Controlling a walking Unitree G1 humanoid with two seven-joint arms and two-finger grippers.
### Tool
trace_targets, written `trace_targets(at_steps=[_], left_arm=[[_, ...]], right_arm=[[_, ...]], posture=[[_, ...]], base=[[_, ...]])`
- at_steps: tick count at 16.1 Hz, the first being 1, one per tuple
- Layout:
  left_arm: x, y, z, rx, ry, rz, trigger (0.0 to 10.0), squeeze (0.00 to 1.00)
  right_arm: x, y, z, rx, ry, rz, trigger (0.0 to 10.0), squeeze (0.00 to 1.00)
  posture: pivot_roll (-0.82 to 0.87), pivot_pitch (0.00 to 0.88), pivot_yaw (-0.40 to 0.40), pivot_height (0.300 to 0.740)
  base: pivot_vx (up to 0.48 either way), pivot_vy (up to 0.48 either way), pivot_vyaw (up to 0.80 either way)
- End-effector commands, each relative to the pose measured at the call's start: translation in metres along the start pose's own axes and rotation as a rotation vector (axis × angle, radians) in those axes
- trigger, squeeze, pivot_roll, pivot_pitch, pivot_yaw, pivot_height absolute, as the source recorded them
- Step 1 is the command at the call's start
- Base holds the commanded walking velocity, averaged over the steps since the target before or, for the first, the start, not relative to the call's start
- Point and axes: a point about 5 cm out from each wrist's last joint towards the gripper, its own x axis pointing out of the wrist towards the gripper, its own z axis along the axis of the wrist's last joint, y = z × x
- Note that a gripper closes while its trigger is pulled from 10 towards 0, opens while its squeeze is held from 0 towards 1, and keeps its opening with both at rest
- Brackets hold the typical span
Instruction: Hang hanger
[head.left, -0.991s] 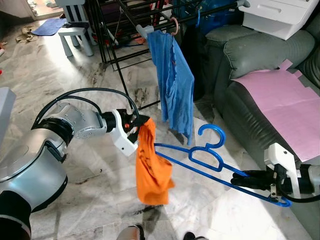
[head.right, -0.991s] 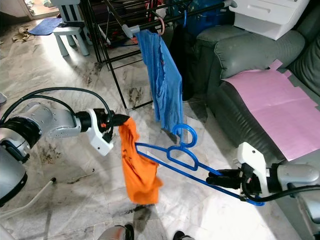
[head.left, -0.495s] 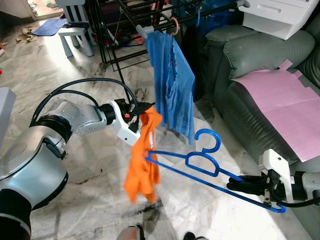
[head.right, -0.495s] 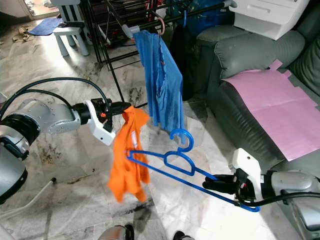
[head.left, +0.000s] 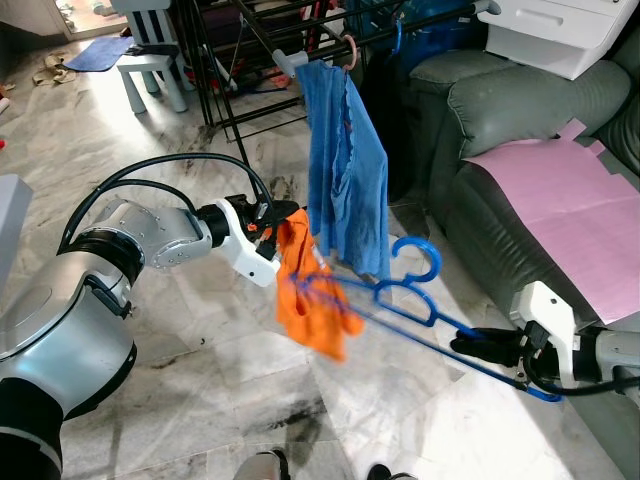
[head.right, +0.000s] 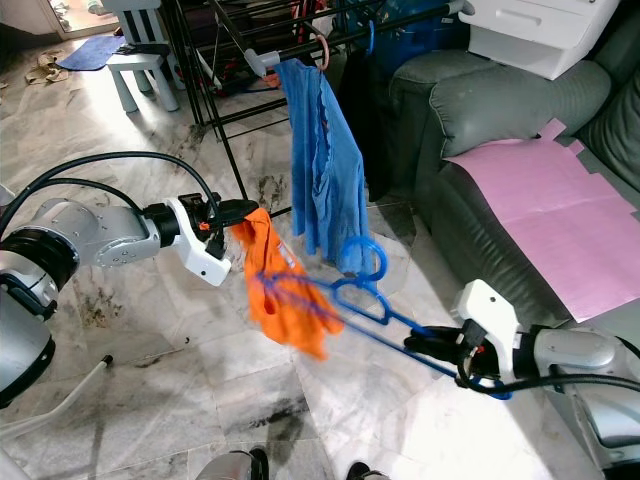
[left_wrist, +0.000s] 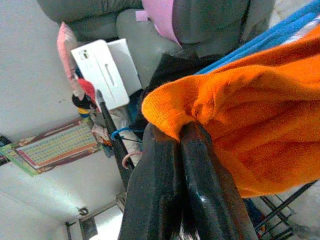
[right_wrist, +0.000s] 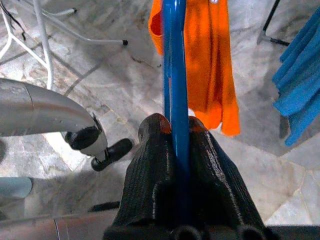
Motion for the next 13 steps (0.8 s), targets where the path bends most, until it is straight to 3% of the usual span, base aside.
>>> trace_targets(at_steps=[1, 13], left_arm=[[-0.003, 0.005, -0.007, -0.006, 0.037, 0.016, 10.0, 0.0], [-0.005, 0.012, -0.011, -0.043, 0.056, 0.037, 10.0, 0.0]], right_arm=[[-0.003, -0.003, 0.002, -0.016, -0.001, -0.025, 10.0, 0.0], [0.0, -0.009, -0.013, 0.0, 0.032, -0.086, 10.0, 0.0]], posture=[[-0.06, 0.113, 0.07, 0.74], [-0.05, 0.114, 0.068, 0.74]], base=[[0.0, 0.0, 0.0], [0.0, 0.0, 0.0]])
